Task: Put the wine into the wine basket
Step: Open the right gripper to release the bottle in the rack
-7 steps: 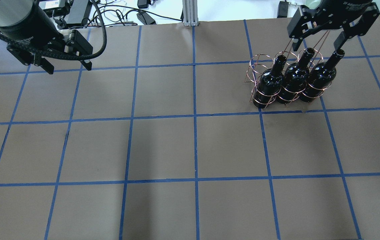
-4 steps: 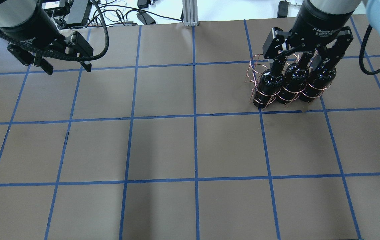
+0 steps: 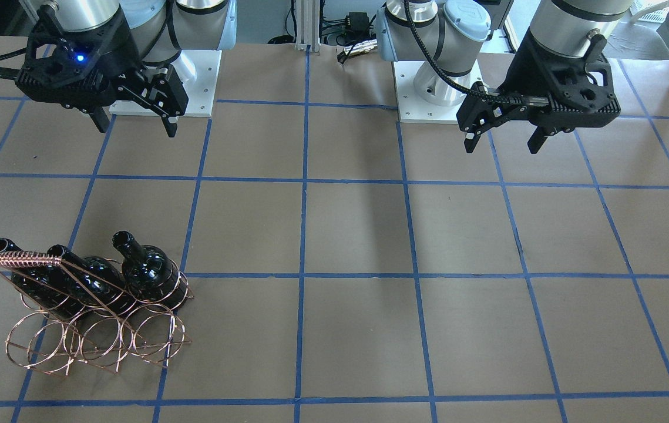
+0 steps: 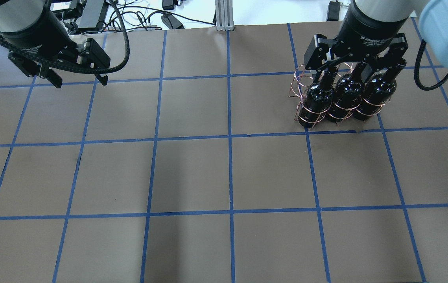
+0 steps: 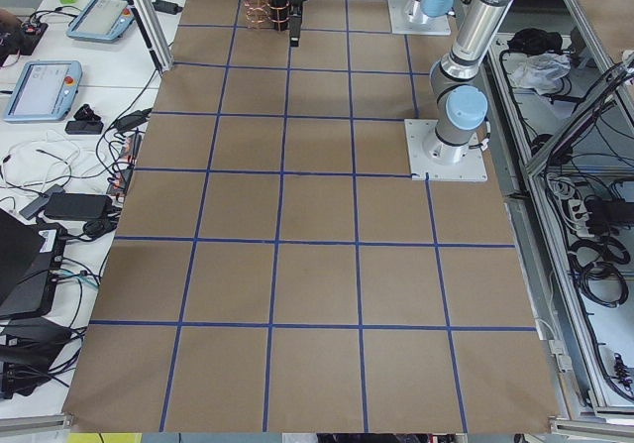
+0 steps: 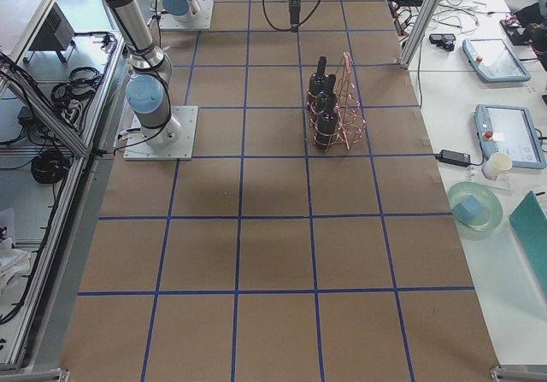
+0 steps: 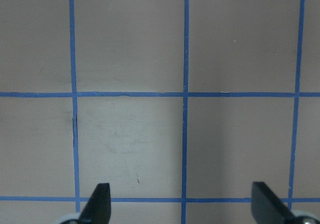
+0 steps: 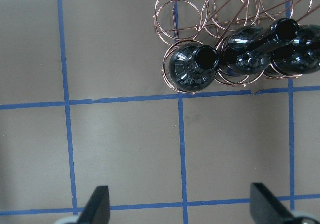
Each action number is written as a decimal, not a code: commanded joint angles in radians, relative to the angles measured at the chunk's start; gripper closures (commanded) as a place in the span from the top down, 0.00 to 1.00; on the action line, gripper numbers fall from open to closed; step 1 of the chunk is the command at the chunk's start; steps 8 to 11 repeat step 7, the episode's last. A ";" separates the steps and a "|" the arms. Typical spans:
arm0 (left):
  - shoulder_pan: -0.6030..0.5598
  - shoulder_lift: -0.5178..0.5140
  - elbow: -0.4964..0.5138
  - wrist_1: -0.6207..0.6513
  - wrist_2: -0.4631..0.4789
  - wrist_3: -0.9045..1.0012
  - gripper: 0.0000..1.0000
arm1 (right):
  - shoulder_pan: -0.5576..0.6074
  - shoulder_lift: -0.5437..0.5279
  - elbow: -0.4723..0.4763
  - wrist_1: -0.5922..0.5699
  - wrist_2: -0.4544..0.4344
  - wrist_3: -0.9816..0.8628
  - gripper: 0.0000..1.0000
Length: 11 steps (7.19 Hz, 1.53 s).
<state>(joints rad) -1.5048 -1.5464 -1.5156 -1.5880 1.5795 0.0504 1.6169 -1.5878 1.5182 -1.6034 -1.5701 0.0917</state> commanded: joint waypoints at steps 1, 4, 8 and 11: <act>0.000 -0.001 0.000 0.002 0.020 0.008 1.00 | 0.009 0.005 0.000 -0.021 -0.007 -0.004 0.99; 0.000 -0.004 -0.002 0.002 0.013 -0.001 1.00 | 0.012 0.006 0.000 -0.023 -0.007 -0.012 1.00; 0.000 -0.004 -0.002 0.002 0.013 -0.001 1.00 | 0.012 0.006 0.000 -0.023 -0.008 -0.012 1.00; 0.000 -0.004 -0.002 0.002 0.013 -0.001 1.00 | 0.012 0.006 0.000 -0.023 -0.008 -0.012 1.00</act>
